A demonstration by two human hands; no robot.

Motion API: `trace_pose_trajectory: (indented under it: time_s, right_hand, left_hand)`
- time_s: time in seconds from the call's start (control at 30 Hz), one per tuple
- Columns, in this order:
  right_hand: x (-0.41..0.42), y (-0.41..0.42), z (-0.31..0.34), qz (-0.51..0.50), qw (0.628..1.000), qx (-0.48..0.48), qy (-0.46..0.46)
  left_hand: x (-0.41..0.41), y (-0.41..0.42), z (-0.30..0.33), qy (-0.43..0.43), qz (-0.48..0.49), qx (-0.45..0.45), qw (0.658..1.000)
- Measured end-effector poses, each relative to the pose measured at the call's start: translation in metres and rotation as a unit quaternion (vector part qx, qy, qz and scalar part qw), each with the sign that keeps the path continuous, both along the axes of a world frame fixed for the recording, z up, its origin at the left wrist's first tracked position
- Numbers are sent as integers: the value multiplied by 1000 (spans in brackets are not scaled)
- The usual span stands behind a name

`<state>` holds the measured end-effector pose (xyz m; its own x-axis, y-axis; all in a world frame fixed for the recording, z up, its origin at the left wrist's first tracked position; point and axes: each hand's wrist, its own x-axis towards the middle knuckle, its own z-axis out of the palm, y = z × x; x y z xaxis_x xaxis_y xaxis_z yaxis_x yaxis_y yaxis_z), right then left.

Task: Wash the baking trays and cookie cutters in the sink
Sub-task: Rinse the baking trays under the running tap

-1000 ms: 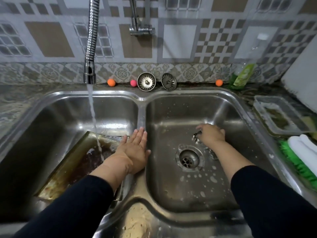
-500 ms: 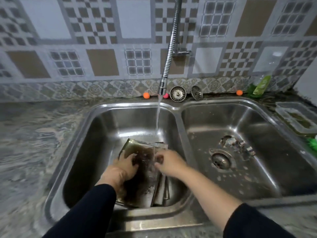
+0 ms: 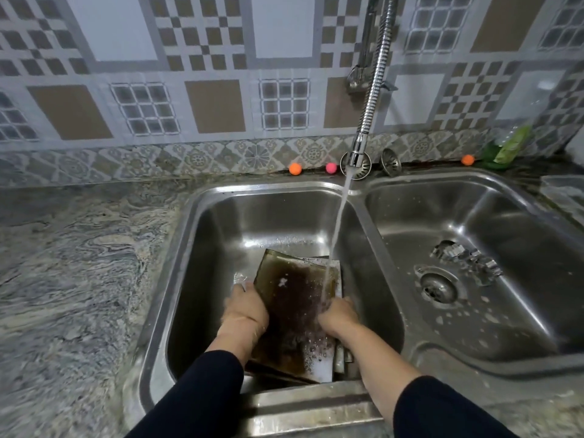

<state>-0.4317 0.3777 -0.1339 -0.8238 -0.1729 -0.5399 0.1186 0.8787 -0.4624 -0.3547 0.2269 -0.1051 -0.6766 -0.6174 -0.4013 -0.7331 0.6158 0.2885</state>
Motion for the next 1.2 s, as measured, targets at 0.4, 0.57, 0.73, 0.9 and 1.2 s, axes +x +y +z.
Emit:
trace_pose_trajectory:
  time_s: [0.4, 0.57, 0.73, 0.9, 1.2]
  right_hand:
    - [45, -25, 14, 252, 965, -54, 46]
    - [-7, -48, 43, 304, 917, -89, 241]
    - [-63, -49, 65, 296, 911, -28, 286]
    - [-44, -24, 47, 203, 952, -38, 225]
    - [-50, -32, 130, 36, 932, -332, 145]
  left_hand:
    - [0, 17, 43, 297, 13, 180, 938]
    - [4, 4, 59, 369, 26, 186, 910]
    - [5, 20, 62, 424, 29, 186, 886]
    - [4, 31, 62, 436, 51, 171, 882]
    - [-16, 71, 66, 405, -125, 40, 905]
